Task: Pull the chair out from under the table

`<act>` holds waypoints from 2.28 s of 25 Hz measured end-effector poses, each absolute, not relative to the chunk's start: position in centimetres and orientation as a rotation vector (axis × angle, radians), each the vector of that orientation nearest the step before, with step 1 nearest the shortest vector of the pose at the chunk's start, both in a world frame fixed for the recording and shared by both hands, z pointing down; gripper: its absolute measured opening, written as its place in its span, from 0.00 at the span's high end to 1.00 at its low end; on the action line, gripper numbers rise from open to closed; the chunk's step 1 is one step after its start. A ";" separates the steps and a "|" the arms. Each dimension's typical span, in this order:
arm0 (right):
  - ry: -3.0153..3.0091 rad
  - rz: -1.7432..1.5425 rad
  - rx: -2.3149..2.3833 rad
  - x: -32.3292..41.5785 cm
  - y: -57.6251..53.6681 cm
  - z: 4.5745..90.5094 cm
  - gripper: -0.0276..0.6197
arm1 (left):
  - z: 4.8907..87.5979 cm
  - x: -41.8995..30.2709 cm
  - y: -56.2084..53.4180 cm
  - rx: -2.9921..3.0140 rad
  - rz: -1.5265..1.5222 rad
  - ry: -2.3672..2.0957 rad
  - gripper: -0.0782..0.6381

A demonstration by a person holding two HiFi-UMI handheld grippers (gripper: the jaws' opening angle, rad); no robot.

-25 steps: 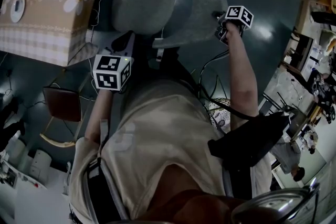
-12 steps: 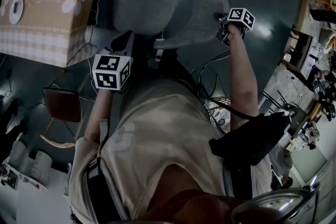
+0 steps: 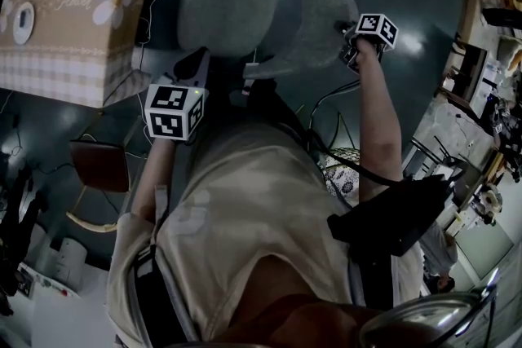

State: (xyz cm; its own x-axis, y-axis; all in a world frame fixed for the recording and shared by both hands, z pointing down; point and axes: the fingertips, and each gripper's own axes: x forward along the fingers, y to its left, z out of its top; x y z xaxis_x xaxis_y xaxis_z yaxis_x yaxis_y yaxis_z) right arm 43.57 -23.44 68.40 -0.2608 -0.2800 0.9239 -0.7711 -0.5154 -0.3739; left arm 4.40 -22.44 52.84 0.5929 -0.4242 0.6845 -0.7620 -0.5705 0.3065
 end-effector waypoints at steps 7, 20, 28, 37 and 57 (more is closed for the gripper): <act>-1.268 1.843 1.641 44.2 -22.7 68.6 0.80 | 53.1 4.8 -22.4 2.237 0.751 -0.921 0.88; -1.246 1.856 1.674 45.5 -21.0 68.1 0.80 | 53.1 5.7 -21.9 2.254 0.772 -0.875 0.88; -1.240 1.870 1.676 46.3 -19.7 68.3 0.80 | 53.0 6.0 -21.5 2.256 0.770 -0.897 0.88; -1.250 1.873 1.667 46.9 -19.0 68.2 0.80 | 52.9 7.5 -20.5 2.270 0.772 -0.877 0.88; -1.225 1.866 1.692 48.3 -16.7 68.2 0.80 | 53.1 8.3 -19.9 2.289 0.788 -0.832 0.88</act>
